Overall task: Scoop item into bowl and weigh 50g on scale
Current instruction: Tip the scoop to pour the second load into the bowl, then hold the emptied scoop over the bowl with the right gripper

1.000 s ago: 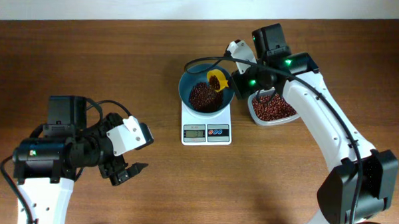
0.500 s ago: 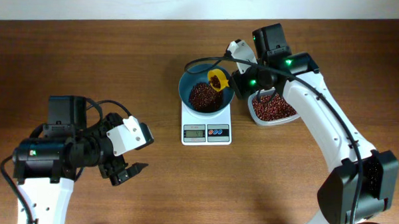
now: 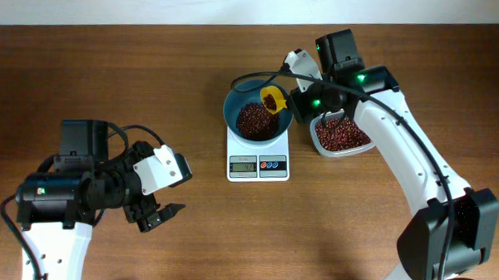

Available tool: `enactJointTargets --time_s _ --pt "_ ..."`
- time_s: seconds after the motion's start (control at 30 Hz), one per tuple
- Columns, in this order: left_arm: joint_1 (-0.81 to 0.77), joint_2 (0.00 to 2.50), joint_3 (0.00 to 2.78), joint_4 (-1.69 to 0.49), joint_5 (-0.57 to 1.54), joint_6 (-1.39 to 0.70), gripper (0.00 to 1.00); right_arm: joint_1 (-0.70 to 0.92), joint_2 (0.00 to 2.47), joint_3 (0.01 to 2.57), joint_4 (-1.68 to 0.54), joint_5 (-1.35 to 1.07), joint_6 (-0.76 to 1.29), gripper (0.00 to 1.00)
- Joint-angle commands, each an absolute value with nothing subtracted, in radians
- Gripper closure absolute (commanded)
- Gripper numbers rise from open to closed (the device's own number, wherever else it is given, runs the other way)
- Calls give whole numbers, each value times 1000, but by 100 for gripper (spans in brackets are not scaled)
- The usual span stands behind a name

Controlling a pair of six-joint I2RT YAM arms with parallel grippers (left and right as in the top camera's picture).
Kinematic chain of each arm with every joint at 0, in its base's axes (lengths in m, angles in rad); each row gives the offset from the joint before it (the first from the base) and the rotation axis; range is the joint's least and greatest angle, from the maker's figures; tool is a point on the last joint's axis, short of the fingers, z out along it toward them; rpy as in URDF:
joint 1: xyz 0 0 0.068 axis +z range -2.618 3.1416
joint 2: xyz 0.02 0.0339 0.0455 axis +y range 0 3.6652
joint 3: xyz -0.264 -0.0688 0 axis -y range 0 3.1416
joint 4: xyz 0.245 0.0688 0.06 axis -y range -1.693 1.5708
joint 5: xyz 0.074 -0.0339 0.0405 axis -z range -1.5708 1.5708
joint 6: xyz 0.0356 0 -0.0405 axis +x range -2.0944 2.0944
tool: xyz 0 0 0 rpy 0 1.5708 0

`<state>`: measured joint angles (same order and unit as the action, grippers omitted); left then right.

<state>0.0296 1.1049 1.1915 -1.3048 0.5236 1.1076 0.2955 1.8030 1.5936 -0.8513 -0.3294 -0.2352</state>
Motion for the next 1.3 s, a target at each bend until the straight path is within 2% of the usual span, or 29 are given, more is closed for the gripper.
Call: enactJointTargets --time_s 0.0,1.27 --pt "36 1095 1212 -1307 527 1124 2 303 1752 1625 -850 -325 -231 96" --pt "36 1095 1212 -1307 527 1124 2 347 1758 1655 -882 -279 -175 96"
